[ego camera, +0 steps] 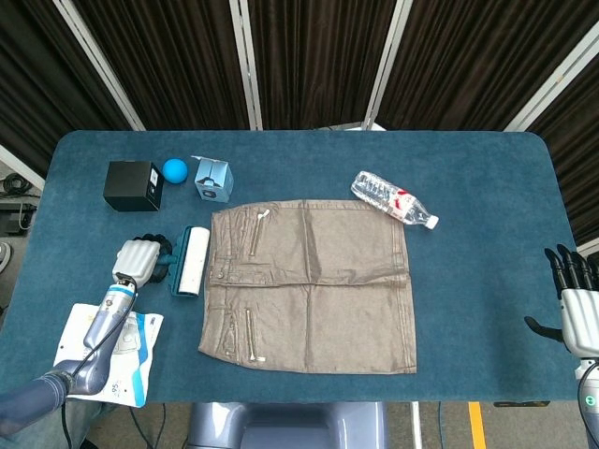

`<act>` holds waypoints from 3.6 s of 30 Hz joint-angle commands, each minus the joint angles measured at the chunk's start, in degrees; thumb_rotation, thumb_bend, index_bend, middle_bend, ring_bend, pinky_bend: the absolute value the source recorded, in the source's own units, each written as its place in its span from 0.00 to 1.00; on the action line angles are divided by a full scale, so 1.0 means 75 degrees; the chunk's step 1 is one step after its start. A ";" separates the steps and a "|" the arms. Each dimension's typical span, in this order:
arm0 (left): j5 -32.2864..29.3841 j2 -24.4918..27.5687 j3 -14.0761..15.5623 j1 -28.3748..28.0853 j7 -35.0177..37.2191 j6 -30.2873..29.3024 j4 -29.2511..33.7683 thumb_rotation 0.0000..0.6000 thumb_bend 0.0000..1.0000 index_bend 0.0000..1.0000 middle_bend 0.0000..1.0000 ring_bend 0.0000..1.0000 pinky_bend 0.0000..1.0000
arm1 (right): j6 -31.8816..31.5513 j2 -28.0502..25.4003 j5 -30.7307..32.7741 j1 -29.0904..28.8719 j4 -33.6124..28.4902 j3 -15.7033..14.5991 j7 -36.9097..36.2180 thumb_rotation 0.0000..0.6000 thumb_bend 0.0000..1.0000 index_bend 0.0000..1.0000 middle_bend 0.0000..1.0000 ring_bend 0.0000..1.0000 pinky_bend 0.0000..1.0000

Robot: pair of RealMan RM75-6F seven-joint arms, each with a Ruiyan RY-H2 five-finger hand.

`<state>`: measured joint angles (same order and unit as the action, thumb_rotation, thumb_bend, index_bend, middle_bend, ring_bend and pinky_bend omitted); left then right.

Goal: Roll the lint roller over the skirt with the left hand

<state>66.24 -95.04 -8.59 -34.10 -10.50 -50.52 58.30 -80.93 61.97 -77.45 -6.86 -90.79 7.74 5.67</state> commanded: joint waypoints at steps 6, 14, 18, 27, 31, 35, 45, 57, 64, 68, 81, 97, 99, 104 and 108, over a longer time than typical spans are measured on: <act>0.0091 0.0115 0.0054 0.0005 -0.0151 -0.0103 0.0143 1.00 0.66 0.54 0.40 0.33 0.43 | 0.0039 -0.0003 0.0024 -0.0018 0.0012 0.0001 -0.0030 1.00 0.00 0.00 0.00 0.00 0.00; 0.0498 0.0873 0.0081 -0.0206 -0.0909 -0.0405 0.1200 1.00 0.75 0.61 0.44 0.37 0.45 | 0.0026 -0.0023 0.0037 -0.0013 -0.0012 0.0008 -0.0070 1.00 0.00 0.00 0.00 0.00 0.00; 0.0418 0.1284 -0.0062 -0.0399 -0.1648 -0.0502 0.1985 1.00 0.75 0.65 0.48 0.41 0.46 | 0.0009 -0.0054 0.0054 0.0001 -0.0035 0.0024 -0.0137 1.00 0.00 0.00 0.00 0.00 0.00; 0.0013 0.1645 -0.0294 -0.0906 -0.3007 -0.0428 0.2989 1.00 0.76 0.66 0.48 0.41 0.46 | -0.0009 -0.0131 0.0095 0.0026 -0.0049 0.0060 -0.0303 1.00 0.00 0.00 0.00 0.00 0.00; -0.0229 0.1676 -0.0347 -0.1184 -0.3597 -0.0286 0.3256 1.00 0.76 0.66 0.48 0.41 0.46 | 0.0008 -0.0165 0.0145 0.0028 -0.0039 0.0087 -0.0375 1.00 0.00 0.00 0.00 0.00 0.00; -0.0638 0.1593 -0.0344 -0.1504 -0.4324 -0.0123 0.3429 1.00 0.76 0.66 0.49 0.41 0.46 | 0.0043 -0.0190 0.0210 0.0025 -0.0012 0.0116 -0.0449 1.00 0.00 0.00 0.00 0.00 0.00; -0.1629 0.0879 -0.0171 -0.2061 -0.5377 0.0041 0.3094 1.00 0.77 0.68 0.50 0.42 0.47 | 0.0128 -0.0234 0.0360 0.0020 0.0079 0.0175 -0.0603 1.00 0.00 0.00 0.00 0.00 0.00; -0.2352 -0.0075 -0.0176 -0.2922 -0.6621 -0.0205 0.3232 1.00 0.77 0.69 0.51 0.43 0.47 | 0.0247 -0.0278 0.0499 0.0000 0.0167 0.0239 -0.0824 1.00 0.00 0.00 0.00 0.00 0.00; -0.2922 -0.0783 -0.0213 -0.3521 -0.7420 -0.0513 0.3317 1.00 0.77 0.70 0.51 0.43 0.47 | 0.0268 -0.0323 0.0543 0.0020 0.0207 0.0259 -0.0959 1.00 0.00 0.00 0.00 0.00 0.00; -0.3183 -0.1225 -0.0231 -0.3870 -0.7798 -0.0619 0.3250 1.00 0.77 0.70 0.51 0.43 0.47 | 0.0266 -0.0344 0.0557 0.0038 0.0219 0.0262 -0.1012 1.00 0.00 0.00 0.00 0.00 0.00; -0.3650 -0.1835 -0.0108 -0.4432 -0.8405 -0.0979 0.3009 1.00 0.77 0.71 0.52 0.44 0.47 | 0.0225 -0.0401 0.0604 0.0103 0.0240 0.0276 -0.1123 1.00 0.00 0.00 0.00 0.00 0.00; -0.4014 -0.0028 0.0747 -0.3720 -0.7859 -0.0964 0.2832 1.00 0.78 0.71 0.52 0.44 0.47 | 0.0223 -0.0337 0.0562 0.0065 0.0151 0.0246 -0.0863 1.00 0.00 0.00 0.00 0.00 0.00; -0.4027 0.0117 0.0818 -0.3627 -0.7727 -0.0923 0.2765 1.00 0.78 0.71 0.52 0.44 0.47 | 0.0217 -0.0328 0.0551 0.0058 0.0133 0.0242 -0.0824 1.00 0.00 0.00 0.00 0.00 0.00; -0.4097 0.0372 0.0982 -0.3430 -0.7491 -0.0811 0.2563 1.00 0.77 0.71 0.52 0.44 0.47 | 0.0211 -0.0296 0.0491 0.0032 0.0093 0.0214 -0.0699 1.00 0.00 0.00 0.00 0.00 0.00; -0.4093 0.0478 0.1047 -0.3319 -0.7266 -0.0691 0.2456 1.00 0.77 0.71 0.52 0.44 0.47 | 0.0223 -0.0254 0.0455 0.0000 0.0057 0.0189 -0.0564 1.00 0.00 0.00 0.00 0.00 0.00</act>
<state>35.48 -91.63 -0.91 -59.19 -65.28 -55.93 76.93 -79.28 59.99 -73.99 -6.80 -90.31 9.20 1.31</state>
